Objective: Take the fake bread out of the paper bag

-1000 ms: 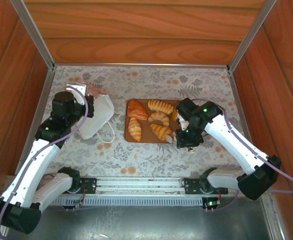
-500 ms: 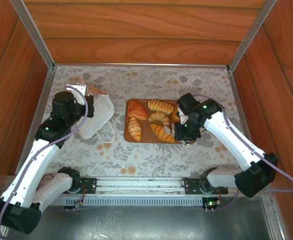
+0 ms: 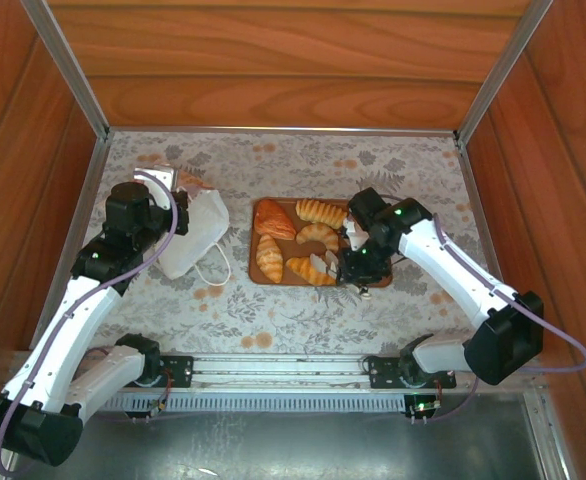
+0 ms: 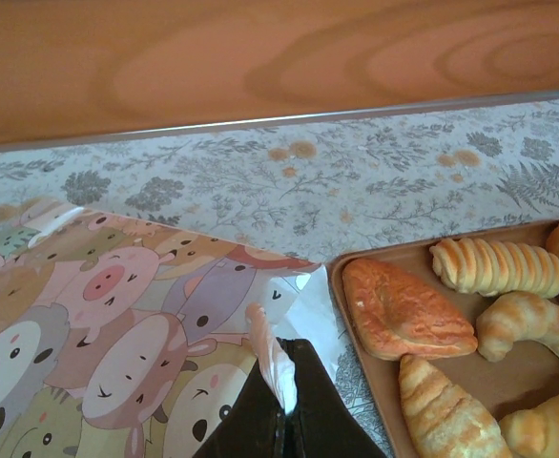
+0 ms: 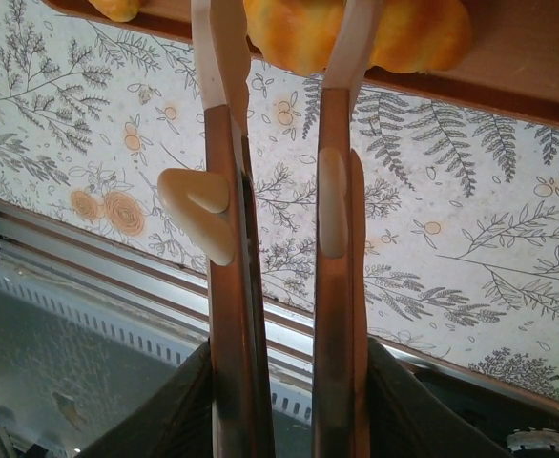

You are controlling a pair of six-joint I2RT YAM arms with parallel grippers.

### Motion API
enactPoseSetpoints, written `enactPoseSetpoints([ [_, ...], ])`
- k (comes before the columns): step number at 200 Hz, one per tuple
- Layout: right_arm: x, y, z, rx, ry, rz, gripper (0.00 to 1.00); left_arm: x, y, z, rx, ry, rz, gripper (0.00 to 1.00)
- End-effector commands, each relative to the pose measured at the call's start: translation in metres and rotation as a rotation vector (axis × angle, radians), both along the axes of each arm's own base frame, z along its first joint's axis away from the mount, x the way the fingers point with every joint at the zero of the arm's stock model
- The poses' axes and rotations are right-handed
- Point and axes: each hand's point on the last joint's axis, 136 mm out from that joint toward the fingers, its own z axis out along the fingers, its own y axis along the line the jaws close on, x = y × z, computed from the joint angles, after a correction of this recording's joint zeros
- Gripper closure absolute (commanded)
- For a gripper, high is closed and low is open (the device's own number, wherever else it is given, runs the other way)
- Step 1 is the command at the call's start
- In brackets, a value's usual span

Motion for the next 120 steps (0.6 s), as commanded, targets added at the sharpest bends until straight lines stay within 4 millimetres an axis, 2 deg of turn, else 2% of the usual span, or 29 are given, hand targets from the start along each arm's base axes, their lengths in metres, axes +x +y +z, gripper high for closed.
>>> enactPoseSetpoints([
  [1, 0.001, -0.004, 0.002, -0.016, -0.003, 0.01, 0.62, 0.0, -0.004, 0.018, -0.015, -0.044, -0.017, 1.0],
  [36, 0.016, -0.011, 0.019, -0.039, -0.118, -0.037, 0.63, -0.001, -0.006, 0.021, -0.017, -0.052, -0.036, 1.0],
  [68, 0.03, -0.02, 0.042, -0.048, -0.258, -0.083, 0.63, -0.01, -0.017, 0.026, 0.005, -0.066, -0.129, 1.0],
  [89, 0.039, -0.015, 0.052, 0.009, -0.334, -0.116, 0.63, -0.025, -0.019, 0.032, 0.038, -0.075, -0.187, 1.0],
  [120, 0.051, -0.005, 0.061, 0.078, -0.405, -0.133, 0.63, -0.056, -0.001, 0.037, 0.14, -0.094, -0.181, 1.0],
])
